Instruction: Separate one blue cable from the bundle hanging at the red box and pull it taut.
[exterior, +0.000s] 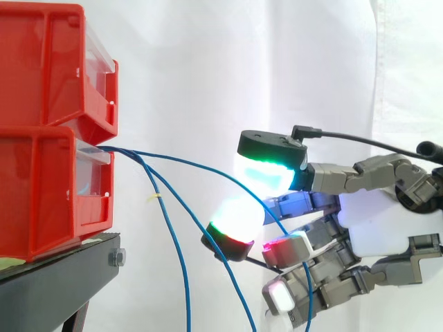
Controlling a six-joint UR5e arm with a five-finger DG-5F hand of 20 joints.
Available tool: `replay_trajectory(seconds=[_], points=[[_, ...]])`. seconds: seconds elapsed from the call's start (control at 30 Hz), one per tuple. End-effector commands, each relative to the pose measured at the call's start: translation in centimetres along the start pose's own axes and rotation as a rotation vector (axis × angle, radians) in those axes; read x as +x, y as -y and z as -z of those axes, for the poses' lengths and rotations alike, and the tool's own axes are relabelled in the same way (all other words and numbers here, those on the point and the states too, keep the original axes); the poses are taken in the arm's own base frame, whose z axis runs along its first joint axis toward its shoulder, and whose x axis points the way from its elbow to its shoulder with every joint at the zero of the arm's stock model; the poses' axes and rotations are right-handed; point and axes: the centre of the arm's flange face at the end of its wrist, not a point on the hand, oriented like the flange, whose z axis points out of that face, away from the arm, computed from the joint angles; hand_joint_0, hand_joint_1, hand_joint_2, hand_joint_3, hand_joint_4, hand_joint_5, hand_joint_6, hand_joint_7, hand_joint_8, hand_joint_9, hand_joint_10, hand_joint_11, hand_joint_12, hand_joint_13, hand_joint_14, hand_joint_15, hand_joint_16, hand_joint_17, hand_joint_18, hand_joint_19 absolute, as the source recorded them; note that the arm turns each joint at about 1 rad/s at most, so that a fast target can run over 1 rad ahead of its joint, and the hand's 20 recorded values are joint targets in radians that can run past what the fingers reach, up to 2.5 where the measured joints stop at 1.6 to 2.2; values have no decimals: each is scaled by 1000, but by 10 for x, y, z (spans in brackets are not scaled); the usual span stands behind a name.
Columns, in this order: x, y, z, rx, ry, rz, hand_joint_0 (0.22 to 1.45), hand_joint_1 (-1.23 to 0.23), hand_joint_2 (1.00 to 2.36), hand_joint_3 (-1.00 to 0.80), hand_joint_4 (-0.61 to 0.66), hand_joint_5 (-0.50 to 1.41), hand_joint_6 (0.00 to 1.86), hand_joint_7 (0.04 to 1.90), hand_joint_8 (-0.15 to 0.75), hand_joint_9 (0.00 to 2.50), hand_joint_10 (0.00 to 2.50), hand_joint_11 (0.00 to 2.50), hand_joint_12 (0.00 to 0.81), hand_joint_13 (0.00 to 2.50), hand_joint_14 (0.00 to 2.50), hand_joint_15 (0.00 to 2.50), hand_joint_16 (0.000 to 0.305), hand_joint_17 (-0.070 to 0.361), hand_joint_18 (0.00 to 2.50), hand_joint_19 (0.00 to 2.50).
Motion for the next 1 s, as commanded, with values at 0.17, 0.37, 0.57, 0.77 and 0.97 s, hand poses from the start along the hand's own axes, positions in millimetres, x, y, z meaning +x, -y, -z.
replay_trajectory(seconds=[0.17,0.37,0.57,0.77,0.97], points=[[-4,-17,7,-2,0,4,619,-618,1015,-328,-96,-225,927,937,205,1152,13,1414,334,955,26,790,52,117,573,567],[-3,-20,8,-2,-1,5,617,-654,1021,-226,-196,-213,932,972,193,1181,13,1435,331,980,28,794,51,115,576,584],[-5,-20,8,-2,22,7,606,-672,1021,-161,-225,-200,929,1022,195,1218,15,1456,330,1004,28,819,51,114,578,586],[-3,-19,9,-1,25,10,628,-681,1016,-15,-291,-183,944,1104,215,1276,11,1440,357,1049,26,807,56,126,623,581],[0,-19,10,-3,22,8,605,-651,1019,-236,-156,-209,930,1031,184,1225,15,1449,336,1037,28,832,51,116,593,594]])
